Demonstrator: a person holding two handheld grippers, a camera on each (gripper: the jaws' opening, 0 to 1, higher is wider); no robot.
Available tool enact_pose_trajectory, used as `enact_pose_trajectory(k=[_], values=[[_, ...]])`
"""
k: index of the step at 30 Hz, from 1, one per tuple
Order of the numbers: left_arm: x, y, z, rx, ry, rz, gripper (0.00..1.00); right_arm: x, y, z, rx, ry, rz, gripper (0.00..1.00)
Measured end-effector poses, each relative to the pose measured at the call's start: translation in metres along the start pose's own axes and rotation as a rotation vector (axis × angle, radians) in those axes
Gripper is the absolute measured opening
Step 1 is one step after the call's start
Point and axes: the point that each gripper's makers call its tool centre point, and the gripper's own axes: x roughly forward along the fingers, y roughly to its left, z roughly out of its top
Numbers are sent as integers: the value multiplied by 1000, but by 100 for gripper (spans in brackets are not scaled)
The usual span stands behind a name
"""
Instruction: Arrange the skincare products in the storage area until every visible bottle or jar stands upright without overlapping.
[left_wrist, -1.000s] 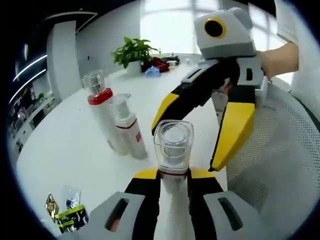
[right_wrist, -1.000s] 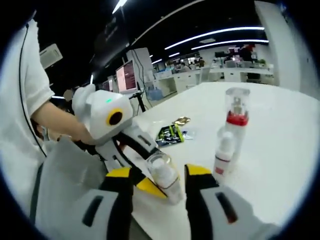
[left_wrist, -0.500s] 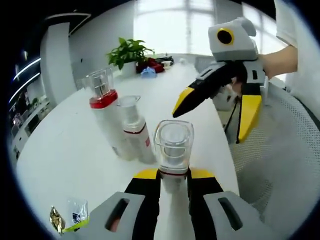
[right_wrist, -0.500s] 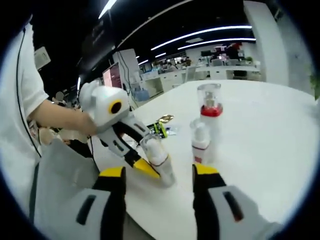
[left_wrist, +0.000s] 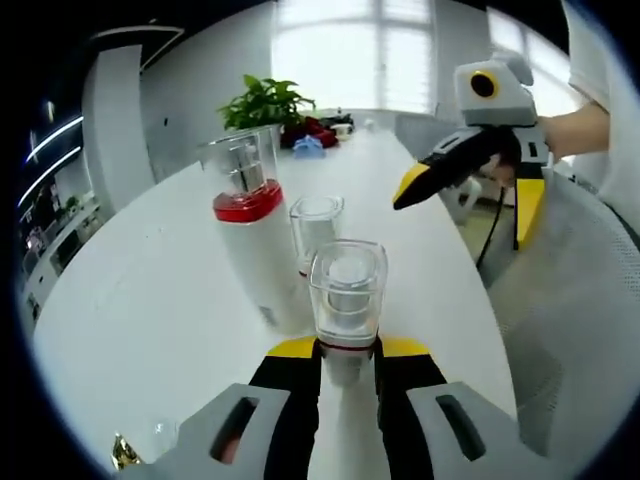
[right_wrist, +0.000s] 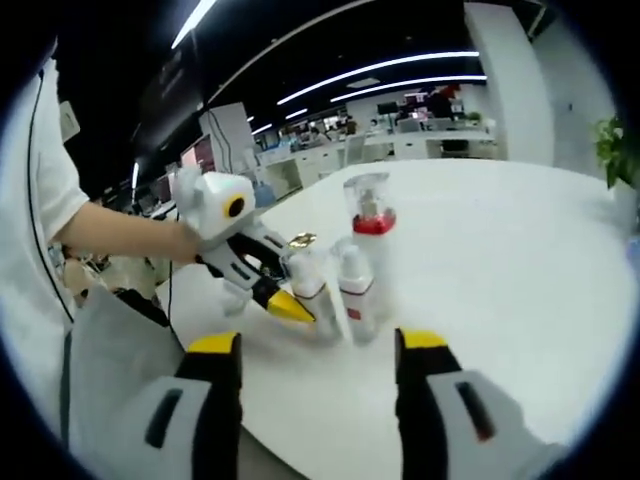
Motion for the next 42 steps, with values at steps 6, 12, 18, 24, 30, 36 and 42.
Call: enact_pose_trajectory(k=[6,12,18,24,30,36,42], values=[[4,8,3,10,0,-8,17,-2,-5,-1,1,5,-17,65],[6,10,4,15,-2,-20,17,-4,-3,0,4,2,-19,65],[8,13,4,23,3,-31,17,-4,-3,0,2,1,-20,65],[10,14,5,27,10,-30,17,-4,-3,0,3,3,-19,65],[11,14,4,24,18,-32,17,-3,-3,-2,7,8,-18,66],[13,13,-4,21,50,-38,28,-3,-2,-2,4,12,-16,66],[11,13,-6,7,63,-30,31,-3,-1,-1,-2,15,-14,67]])
